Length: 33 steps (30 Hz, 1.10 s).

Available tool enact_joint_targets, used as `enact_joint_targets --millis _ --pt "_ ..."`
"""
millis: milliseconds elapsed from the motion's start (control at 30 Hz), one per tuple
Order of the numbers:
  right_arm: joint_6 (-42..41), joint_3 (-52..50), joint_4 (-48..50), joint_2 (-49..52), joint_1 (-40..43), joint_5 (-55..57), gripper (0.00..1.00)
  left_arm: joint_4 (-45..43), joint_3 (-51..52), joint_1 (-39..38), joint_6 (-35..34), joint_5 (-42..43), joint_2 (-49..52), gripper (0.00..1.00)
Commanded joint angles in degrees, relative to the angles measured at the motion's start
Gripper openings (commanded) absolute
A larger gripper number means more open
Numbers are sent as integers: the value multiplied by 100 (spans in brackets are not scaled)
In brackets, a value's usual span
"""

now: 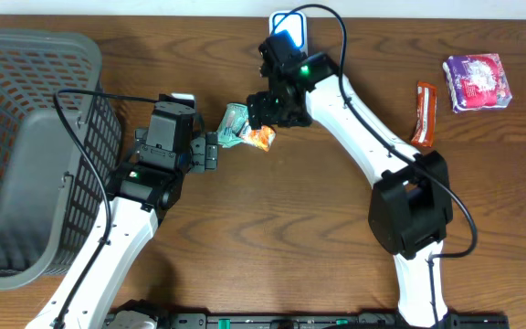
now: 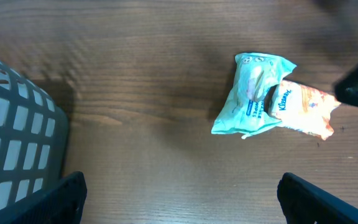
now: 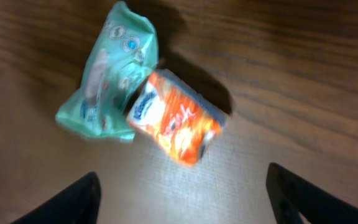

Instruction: Scan the item barcode

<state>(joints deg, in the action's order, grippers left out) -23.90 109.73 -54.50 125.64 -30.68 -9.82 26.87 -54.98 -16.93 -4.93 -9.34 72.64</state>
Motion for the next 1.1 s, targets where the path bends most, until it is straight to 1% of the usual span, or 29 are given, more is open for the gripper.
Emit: enact_joint_targets --millis 0,100,133,200,233,333,400,467,500,600,667,700,800,867,933,967,1033,1067 --pt "-286 -562 420 107 -24 72 74 11 -9 15 -55 -15 2 98" --pt "-210 -1038 903 107 7 66 66 11 -9 15 -52 -15 2 98" --pt "142 -1235 1174 107 28 66 65 11 -9 15 -55 -15 2 98" --pt "824 -1416 1410 107 61 66 63 11 -9 15 -55 -15 2 98" --pt "1327 -1510 1506 107 74 28 61 11 -9 15 -52 -15 2 98" --pt "2518 -1714 1687 107 72 4 63 11 -9 15 -55 -15 2 98" --pt "2929 -1812 1862 107 57 11 67 11 -9 15 -55 -15 2 98" --pt "2957 -1823 1954 107 59 2 67 11 -9 15 -55 -15 2 98" --pt "2949 -1823 1971 107 59 0 64 11 -9 15 -55 -15 2 98" --pt "2865 -1823 1845 107 59 2 47 11 -9 15 -55 -15 2 98" --pt "2732 -1799 1563 74 59 2 43 11 -9 15 -55 -15 2 98" --pt "2507 -1779 1182 7 59 2 38 11 -9 15 -55 -15 2 98" --pt "2140 -1779 647 -166 59 4 35 11 -9 13 -52 -15 2 98" --pt "1886 -1779 334 -304 66 11 29 11 -9 15 -55 -15 2 98" --pt "1526 -1779 46 -470 74 48 28 11 -9 15 -55 -15 2 98" --pt "1340 -1779 -114 -566 74 46 31 11 -9 15 -55 -15 2 98" --pt "1080 -1779 -374 -754 74 46 41 11 -9 15 -55 -15 2 98" --pt "981 -1779 -483 -848 72 46 43 11 -9 15 -55 -15 2 98"
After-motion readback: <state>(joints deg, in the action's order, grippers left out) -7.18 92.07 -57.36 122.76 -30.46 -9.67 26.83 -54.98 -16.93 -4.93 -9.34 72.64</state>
